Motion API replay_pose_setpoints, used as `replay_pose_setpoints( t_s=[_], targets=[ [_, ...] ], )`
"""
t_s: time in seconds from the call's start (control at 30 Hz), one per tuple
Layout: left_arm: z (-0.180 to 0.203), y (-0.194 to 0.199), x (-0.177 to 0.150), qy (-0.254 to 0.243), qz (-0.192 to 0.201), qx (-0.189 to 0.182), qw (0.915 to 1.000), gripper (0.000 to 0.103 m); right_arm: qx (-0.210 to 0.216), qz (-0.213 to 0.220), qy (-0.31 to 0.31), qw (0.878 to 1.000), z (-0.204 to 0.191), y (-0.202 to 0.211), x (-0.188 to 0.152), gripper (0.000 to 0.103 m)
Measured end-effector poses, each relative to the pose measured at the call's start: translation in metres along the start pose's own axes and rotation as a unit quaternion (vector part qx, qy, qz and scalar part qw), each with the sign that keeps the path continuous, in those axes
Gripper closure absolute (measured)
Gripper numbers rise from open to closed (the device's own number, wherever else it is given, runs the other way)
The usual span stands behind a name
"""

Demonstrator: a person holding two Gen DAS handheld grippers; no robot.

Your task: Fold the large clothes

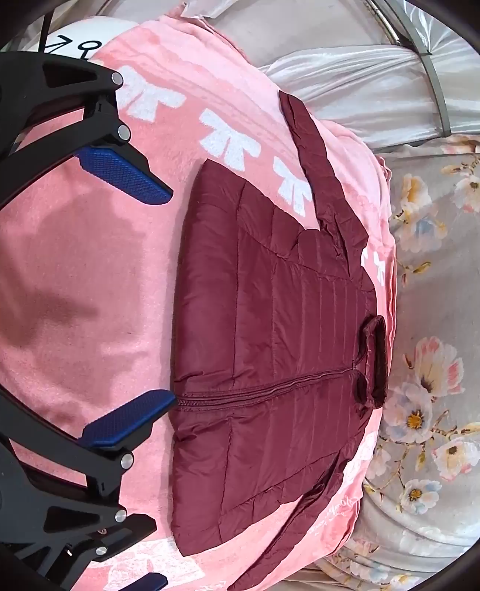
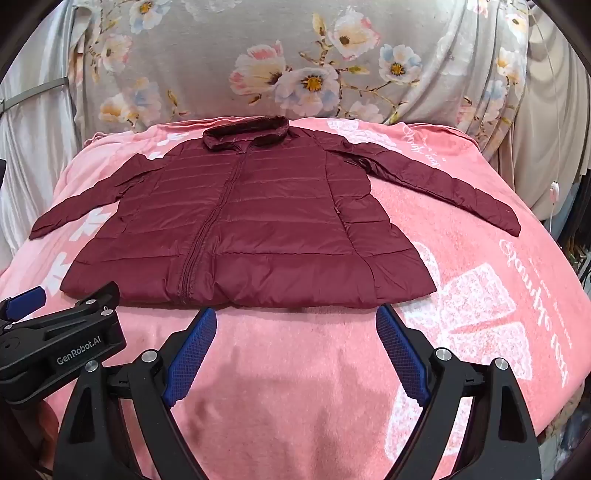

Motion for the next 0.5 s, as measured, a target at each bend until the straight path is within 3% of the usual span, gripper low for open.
replay_pose_setpoints(
  t_s=[0.5],
  targets=[
    [-0.0034, -0.0021, 0.0003, 0.007, -0.005, -0.005, 0.9999, 0.005, -0.003, 0.003, 0.003, 1.0, -0.003, 0.0002, 0.0027, 0.017]
  ],
)
Point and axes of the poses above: each gripper's, at about its wrist camera, not at the fingertips, and y roughly against the way its jaws point, z to its right, x to its top, the point moved 8 cm from there along -y, roughly the way its jaws point, and after that the axes turned 14 degrees about y, right-handed, at the moved point
